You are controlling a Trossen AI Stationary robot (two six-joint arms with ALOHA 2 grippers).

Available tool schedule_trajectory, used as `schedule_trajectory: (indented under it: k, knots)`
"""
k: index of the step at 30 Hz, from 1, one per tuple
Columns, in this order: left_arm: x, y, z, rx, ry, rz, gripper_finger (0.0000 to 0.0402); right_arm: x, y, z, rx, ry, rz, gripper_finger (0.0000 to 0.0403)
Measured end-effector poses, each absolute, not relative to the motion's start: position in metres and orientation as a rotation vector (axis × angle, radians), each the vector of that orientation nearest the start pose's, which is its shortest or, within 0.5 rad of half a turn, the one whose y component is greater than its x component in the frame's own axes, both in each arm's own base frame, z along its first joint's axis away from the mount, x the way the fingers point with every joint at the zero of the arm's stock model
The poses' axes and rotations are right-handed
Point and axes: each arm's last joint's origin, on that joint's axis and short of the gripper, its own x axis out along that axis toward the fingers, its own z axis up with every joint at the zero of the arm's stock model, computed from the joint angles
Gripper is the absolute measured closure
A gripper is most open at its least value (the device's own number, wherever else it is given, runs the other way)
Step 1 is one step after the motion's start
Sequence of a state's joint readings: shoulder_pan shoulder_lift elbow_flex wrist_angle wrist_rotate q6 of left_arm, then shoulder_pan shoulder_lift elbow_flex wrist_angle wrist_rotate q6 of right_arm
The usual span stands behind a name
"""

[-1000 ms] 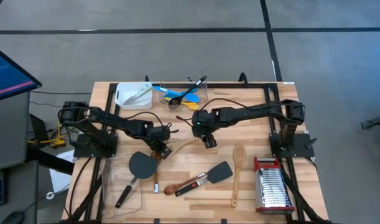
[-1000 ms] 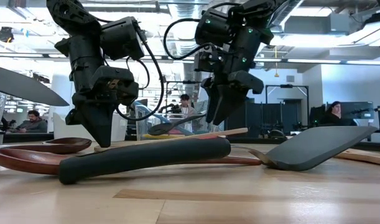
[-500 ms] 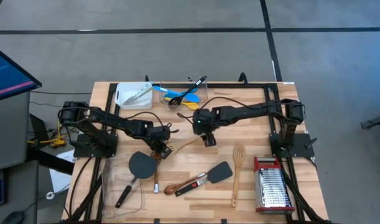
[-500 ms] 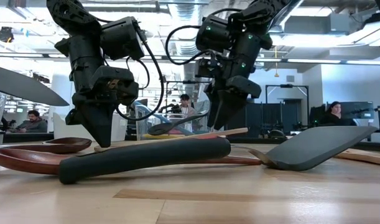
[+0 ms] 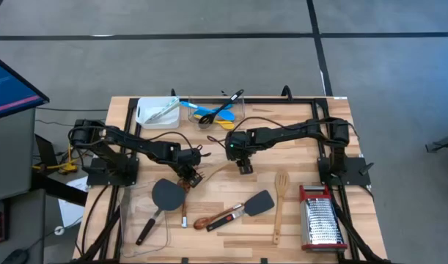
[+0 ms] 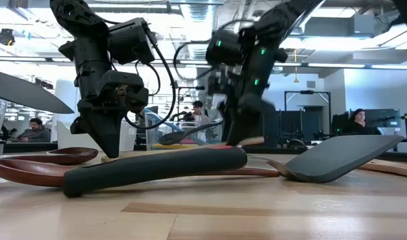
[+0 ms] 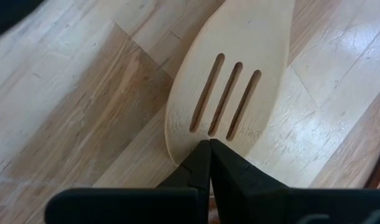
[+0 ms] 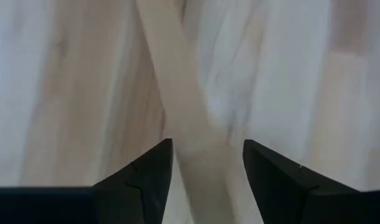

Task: Pick & Place Kitchen Items
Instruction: Put the brown slotted spoon into the top transparent bin

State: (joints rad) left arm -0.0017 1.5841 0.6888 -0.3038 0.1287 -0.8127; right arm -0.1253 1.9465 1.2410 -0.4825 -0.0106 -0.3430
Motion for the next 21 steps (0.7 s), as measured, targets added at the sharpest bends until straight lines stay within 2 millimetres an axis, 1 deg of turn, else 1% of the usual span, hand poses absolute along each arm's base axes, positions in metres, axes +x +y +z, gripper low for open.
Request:
schedule_trajectory:
  k: [2, 7, 12, 21]
  knots:
    - [0.259, -0.004, 0.124, -0.786, 1.18, 0.379, 0.04, 0.375, -0.047, 0.133, -0.215, 1.243, 0.111, 0.0216]
    - [0.259, -0.004, 0.124, -0.786, 1.175, 0.377, 0.04, 0.376, -0.047, 0.122, -0.211, 1.276, 0.123, 0.0221]
    - [0.259, -0.004, 0.124, -0.783, 1.171, 0.374, 0.04, 0.376, -0.047, 0.121, -0.211, 1.28, 0.123, 0.0229]
    - [0.26, -0.004, 0.124, -0.784, 1.168, 0.372, 0.04, 0.376, -0.047, 0.129, -0.212, 1.245, 0.107, 0.0256]
